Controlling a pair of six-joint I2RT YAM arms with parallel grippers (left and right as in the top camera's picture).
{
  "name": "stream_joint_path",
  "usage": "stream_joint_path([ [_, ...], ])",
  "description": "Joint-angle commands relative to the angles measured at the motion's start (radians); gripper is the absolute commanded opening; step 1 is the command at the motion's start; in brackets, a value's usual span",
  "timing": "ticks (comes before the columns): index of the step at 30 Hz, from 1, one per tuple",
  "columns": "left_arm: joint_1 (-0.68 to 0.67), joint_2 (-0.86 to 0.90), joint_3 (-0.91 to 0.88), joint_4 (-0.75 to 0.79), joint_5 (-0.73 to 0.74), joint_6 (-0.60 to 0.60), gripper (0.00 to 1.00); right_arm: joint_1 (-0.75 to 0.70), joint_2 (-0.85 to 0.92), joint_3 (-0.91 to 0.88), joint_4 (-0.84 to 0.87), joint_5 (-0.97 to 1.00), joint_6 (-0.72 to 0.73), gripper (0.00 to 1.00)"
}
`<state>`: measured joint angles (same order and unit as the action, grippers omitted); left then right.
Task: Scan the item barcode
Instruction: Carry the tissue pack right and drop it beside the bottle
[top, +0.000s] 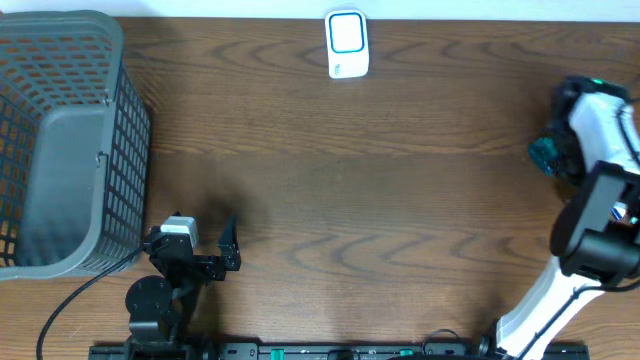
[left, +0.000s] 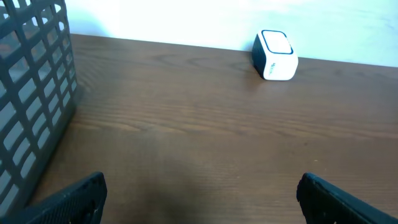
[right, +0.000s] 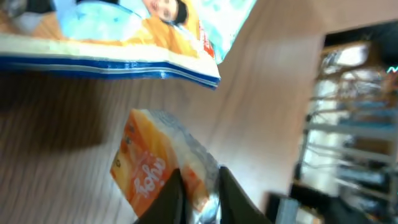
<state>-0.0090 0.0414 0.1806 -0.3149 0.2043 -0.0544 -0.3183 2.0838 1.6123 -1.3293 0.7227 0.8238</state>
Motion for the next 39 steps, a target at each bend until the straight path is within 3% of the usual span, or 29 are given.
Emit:
stream_joint_path([
  [1, -0.003, -0.004, 0.012, 0.001, 0.005, 0.005, 0.98, -0.039, -0.016, -0.008, 0.065, -0.196, -0.116, 0.87],
  [2, -0.003, -0.004, 0.012, 0.000, 0.006, 0.005, 0.98, -0.048, -0.016, -0.008, 0.088, -0.245, -0.174, 0.99],
  [5, -0.003, -0.004, 0.012, 0.001, 0.005, 0.005, 0.98, -0.059, -0.021, 0.003, 0.127, -0.408, -0.304, 0.99],
  [11, -0.003, -0.004, 0.012, 0.001, 0.006, 0.005, 0.98, -0.047, -0.109, 0.011, 0.137, -0.630, -0.413, 0.99],
  [21, -0.003, -0.004, 0.012, 0.001, 0.005, 0.005, 0.98, 0.026, -0.525, 0.011, 0.105, -0.965, -0.669, 0.99],
  [29, -0.003, -0.004, 0.012, 0.001, 0.005, 0.005, 0.98, 0.058, -0.879, 0.011, -0.002, -0.976, -0.720, 0.99],
  [39, -0.003, -0.004, 0.012, 0.001, 0.006, 0.005, 0.98, 0.058, -1.173, 0.011, -0.096, -0.975, -0.720, 0.99],
])
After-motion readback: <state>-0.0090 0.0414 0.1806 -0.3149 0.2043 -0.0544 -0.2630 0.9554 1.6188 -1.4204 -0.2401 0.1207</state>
